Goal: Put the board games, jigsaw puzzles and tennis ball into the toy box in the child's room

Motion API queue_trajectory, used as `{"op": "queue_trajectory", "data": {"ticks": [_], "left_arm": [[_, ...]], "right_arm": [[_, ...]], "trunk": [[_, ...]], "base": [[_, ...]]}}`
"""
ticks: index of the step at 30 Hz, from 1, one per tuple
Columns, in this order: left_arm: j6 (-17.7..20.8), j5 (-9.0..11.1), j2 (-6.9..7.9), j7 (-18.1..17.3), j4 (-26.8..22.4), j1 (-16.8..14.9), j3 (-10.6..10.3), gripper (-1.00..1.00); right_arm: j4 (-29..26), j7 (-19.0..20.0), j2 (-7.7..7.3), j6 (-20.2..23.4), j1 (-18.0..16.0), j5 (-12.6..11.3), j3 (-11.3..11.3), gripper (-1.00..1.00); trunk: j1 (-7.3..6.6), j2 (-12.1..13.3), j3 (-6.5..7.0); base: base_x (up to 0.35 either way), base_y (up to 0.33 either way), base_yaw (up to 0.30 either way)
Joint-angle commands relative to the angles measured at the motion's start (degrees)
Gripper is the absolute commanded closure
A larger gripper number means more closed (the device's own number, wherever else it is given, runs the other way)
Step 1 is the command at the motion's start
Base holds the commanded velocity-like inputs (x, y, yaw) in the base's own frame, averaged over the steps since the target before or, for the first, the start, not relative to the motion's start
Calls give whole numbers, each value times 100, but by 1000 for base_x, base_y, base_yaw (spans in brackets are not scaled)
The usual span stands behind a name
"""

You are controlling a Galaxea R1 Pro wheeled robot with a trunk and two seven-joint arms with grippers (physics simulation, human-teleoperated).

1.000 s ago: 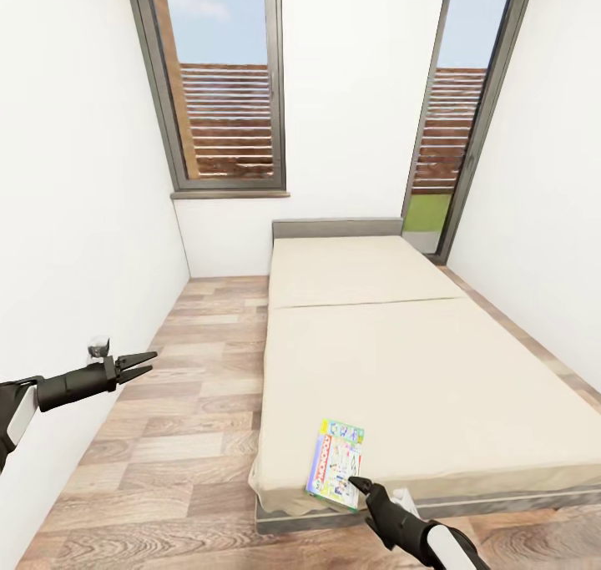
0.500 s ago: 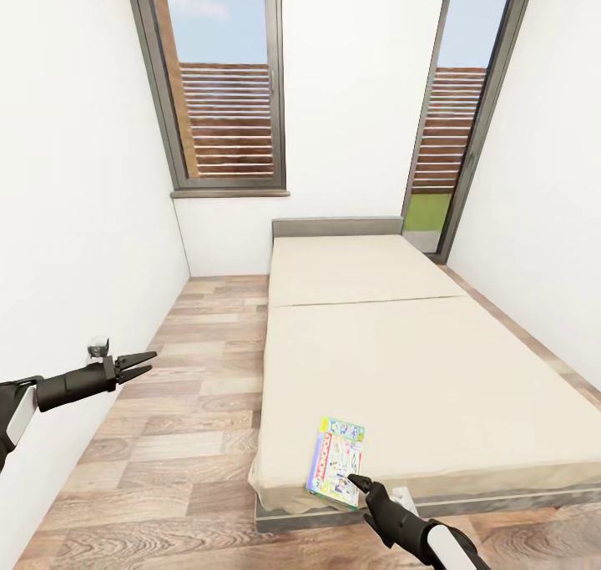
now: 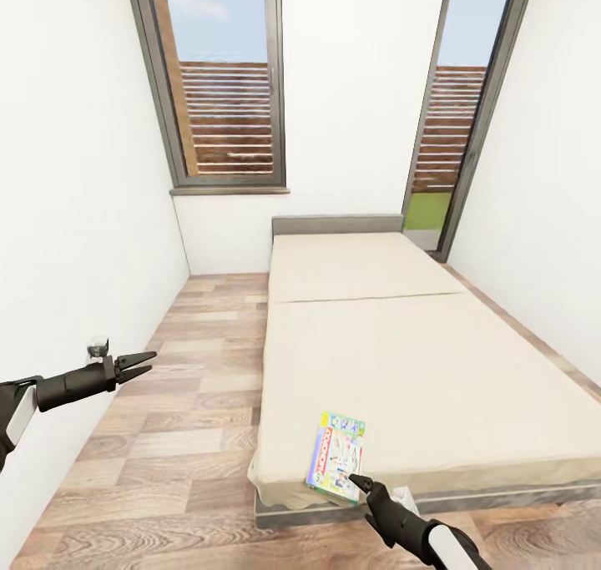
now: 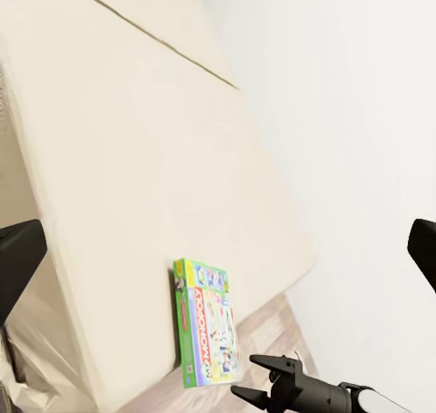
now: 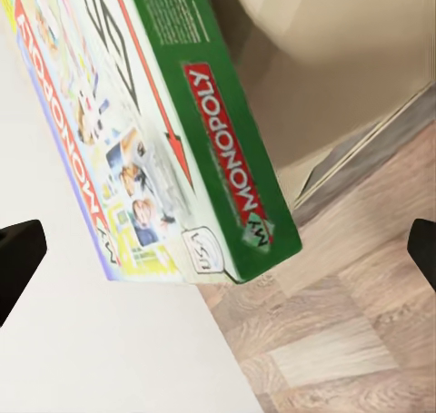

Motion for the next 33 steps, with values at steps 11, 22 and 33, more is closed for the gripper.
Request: {"op": "queue_trajectory", "data": {"ticks": [11, 22, 33], "left_arm": [[57, 12, 1, -12, 1, -4, 2, -100], [59, 12, 1, -12, 1, -4, 2, -100], [55, 12, 1, -13, 1, -4, 2, -100]], "right_arm": [[-2, 11, 10, 39, 0, -13, -23, -100], [-5, 11, 30, 37, -3, -13, -21, -100], [-21, 11, 29, 36, -3, -13, 119, -100]], "trunk": [[242, -445, -203], [242, -445, -203], [242, -445, -203]], "base": [[0, 0, 0], [0, 0, 0], [41, 24, 0]]}}
